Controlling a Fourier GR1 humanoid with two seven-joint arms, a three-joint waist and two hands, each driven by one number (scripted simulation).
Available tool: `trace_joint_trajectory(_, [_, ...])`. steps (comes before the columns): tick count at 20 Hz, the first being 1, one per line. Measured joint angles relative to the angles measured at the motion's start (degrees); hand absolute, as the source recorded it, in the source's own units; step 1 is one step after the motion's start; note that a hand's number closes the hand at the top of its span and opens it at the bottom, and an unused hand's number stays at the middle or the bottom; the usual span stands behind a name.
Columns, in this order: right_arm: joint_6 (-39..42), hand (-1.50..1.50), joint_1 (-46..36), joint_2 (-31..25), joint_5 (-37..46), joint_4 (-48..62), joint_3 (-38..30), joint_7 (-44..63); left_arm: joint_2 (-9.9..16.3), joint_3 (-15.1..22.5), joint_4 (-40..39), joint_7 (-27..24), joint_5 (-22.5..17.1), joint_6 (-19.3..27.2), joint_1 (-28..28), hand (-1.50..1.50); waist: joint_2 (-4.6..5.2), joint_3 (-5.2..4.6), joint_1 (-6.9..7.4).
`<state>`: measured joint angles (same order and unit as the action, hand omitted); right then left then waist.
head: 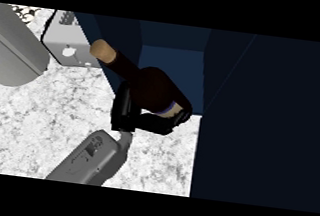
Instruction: Pick up the wine, place it into the cabinet and close the cabinet
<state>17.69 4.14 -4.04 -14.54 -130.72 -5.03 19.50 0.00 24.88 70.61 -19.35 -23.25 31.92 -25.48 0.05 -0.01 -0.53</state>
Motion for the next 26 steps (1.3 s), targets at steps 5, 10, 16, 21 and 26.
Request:
trace_joint_trajectory(5, [0.0, -1.50, -0.6, 0.0, -0.1, 0.6, -0.4, -0.2, 0.0, 1.6, -4.5, -4.1, -3.3, 0.7, 0.1, 1.50, 0.00, 0.00, 0.03])
trace_joint_trajectory(10, [-0.1, -1.50, -0.5, 0.9, 1.3, 1.9, 0.5, -1.8, 0.0, 1.1, -10.0, -7.7, -6.0, -1.0, -0.2, 1.50, 0.01, 0.00, 0.06])
trace_joint_trajectory(16, [0.7, -1.50, -0.1, 0.7, 0.8, 2.9, 0.4, -2.6, 0.0, 2.7, -17.9, -14.3, -13.5, -2.0, -2.7, 1.50, 0.08, -0.01, -0.28])
trace_joint_trajectory(21, [0.3, -1.50, -0.2, 0.3, -0.6, 1.3, -0.3, -1.0, 0.0, 1.1, -22.2, -17.8, -18.5, -7.3, -3.2, 1.50, 0.07, -0.02, -0.25])
trace_joint_trajectory(26, [0.7, -1.50, 0.7, -0.2, -2.1, 0.4, -1.2, -0.2, 0.0, 0.6, -27.2, -19.3, -22.1, -9.7, -7.5, 1.50, 0.08, -0.02, -0.37])
